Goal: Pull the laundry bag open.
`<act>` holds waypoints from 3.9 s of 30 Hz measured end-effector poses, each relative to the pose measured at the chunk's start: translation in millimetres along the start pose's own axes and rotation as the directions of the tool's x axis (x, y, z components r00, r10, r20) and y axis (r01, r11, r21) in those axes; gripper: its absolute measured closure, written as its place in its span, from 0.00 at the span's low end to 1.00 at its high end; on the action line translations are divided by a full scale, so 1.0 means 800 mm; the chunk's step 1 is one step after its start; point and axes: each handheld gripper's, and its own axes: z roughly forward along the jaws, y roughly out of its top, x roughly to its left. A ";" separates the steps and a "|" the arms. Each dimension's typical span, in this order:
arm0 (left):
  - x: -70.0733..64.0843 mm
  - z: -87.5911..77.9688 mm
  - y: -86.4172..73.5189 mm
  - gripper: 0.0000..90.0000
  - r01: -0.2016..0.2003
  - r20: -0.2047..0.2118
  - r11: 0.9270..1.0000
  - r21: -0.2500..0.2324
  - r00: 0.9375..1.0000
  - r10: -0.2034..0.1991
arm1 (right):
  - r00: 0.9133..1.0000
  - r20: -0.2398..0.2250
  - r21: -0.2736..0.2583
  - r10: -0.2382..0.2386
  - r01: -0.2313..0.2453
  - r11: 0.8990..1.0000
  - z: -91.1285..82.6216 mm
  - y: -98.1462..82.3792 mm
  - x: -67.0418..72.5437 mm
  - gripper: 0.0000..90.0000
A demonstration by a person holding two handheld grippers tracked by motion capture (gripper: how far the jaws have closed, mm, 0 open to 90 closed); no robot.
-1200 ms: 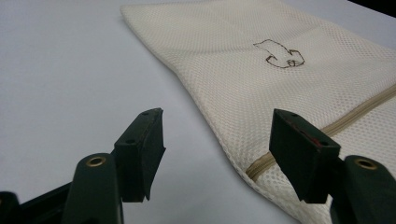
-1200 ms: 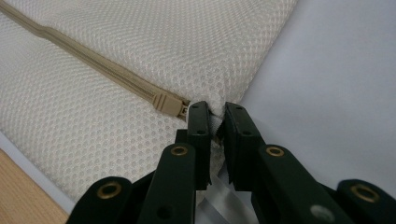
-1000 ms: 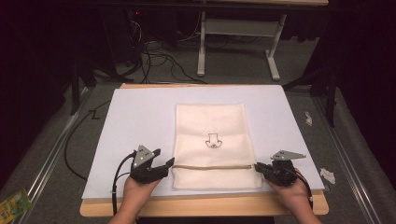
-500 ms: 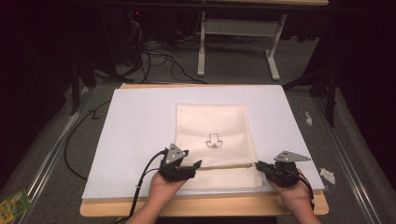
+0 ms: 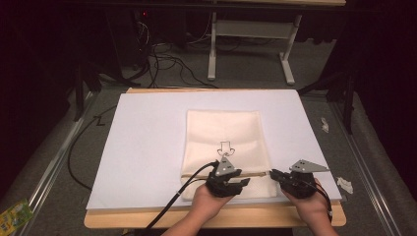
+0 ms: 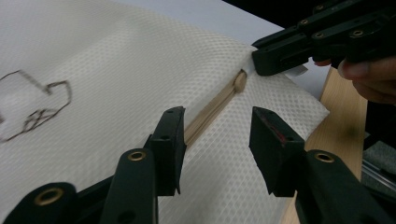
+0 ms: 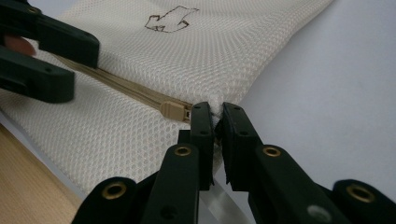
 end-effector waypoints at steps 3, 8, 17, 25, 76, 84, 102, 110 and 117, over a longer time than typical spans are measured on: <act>-0.007 0.023 0.009 0.72 0.030 0.011 1.000 -0.006 1.000 -0.030 | 1.000 0.001 -0.011 -0.007 0.007 1.000 -0.001 0.002 -0.001 0.94; -0.011 0.038 0.009 0.76 0.047 -0.003 0.999 0.002 0.999 -0.047 | 1.000 -0.002 -0.018 -0.008 0.008 1.000 -0.002 0.003 0.000 0.94; -0.020 0.054 0.007 0.85 0.061 -0.026 0.998 -0.020 0.998 -0.061 | 1.000 -0.007 -0.018 -0.003 0.003 1.000 -0.002 0.004 0.001 0.94; -0.030 0.057 0.008 0.96 0.022 -0.046 0.999 -0.030 0.999 -0.023 | 1.000 -0.009 -0.026 0.000 0.000 1.000 -0.002 0.005 0.000 0.94; 0.011 -0.003 -0.016 0.97 0.097 -0.033 0.995 -0.010 0.995 -0.097 | 0.999 -0.035 -0.043 -0.010 0.008 0.999 0.005 0.009 0.007 0.95; 0.008 -0.005 -0.024 0.97 0.106 -0.022 0.994 -0.011 0.994 -0.107 | 0.999 -0.035 -0.044 -0.020 0.019 0.999 -0.002 0.004 0.009 0.95; 0.028 -0.029 -0.035 0.98 0.156 -0.081 0.988 0.018 0.985 -0.154 | 1.000 -0.008 -0.010 -0.010 0.010 1.000 0.007 0.012 0.006 0.95; 0.058 -0.082 -0.054 0.97 0.208 -0.157 0.978 0.029 0.967 -0.201 | 0.999 0.014 -0.003 0.047 -0.047 0.999 0.005 0.010 -0.018 0.95; 0.094 -0.133 -0.072 1.00 0.262 -0.273 0.963 0.062 0.933 -0.236 | 0.994 0.111 0.020 0.023 -0.025 0.999 0.004 0.006 -0.017 0.95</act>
